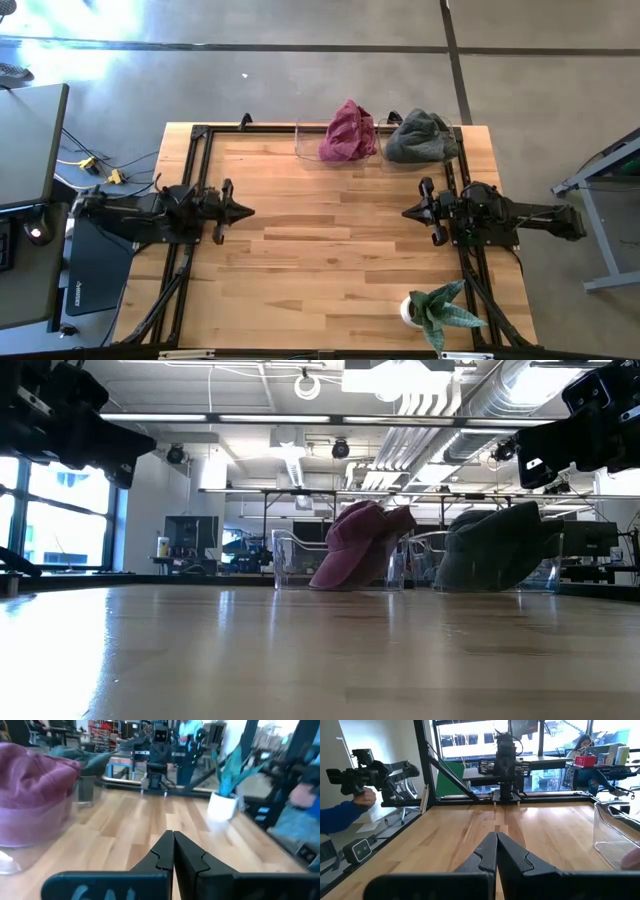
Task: Pick & Place hat
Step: Return to Home Position
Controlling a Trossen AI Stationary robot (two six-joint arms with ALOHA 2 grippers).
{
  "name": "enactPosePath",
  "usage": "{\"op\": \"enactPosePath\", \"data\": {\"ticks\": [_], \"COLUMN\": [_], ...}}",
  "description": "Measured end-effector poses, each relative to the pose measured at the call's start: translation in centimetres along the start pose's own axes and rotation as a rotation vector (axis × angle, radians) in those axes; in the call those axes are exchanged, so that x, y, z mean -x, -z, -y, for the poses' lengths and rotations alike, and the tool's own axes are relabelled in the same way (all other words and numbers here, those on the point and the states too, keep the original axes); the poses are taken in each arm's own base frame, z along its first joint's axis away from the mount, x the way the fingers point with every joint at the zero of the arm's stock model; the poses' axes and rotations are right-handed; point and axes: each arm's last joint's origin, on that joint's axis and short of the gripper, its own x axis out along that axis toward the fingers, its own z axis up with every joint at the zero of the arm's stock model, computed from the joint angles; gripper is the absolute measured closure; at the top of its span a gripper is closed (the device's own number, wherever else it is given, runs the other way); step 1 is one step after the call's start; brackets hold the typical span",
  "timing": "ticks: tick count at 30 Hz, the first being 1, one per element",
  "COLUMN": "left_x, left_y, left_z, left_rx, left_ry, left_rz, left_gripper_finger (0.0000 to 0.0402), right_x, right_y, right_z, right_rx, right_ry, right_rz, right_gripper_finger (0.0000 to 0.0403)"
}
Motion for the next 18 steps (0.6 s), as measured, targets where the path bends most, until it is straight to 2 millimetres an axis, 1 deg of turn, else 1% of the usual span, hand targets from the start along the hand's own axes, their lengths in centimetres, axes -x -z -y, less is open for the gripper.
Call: {"op": "enactPosePath", "data": {"ticks": [3, 7, 12, 18], "left_x": [-0.1, -0.1, -0.1, -0.1], "left_y": [0.0, 0.0, -0.1, -0.1], "left_z": [0.5, 0.6, 0.1, -1.0], "left_rx": [-0.062, -0.097, -0.096, -0.044], "left_ry": [-0.048, -0.083, -0.149, -0.160], "left_rz": [0.013, 0.011, 0.020, 0.009], "left_gripper_finger": [0.0401, 0.0401, 0.0401, 0.0401], "right_x": [0.0, 0.0, 0.0, 0.0], "right_y": [0.0, 0.0, 0.0, 0.0], "right_z": [0.0, 0.0, 0.0, -0.1], "right_rx": [-0.003, -0.009, -0.008, -0.001], "right_ry": [-0.001, -0.004, -0.014, -0.019], "right_rz": [0.000, 0.000, 0.001, 0.001], "right_gripper_finger": [0.0397, 0.0399, 0.0399, 0.0399]}}
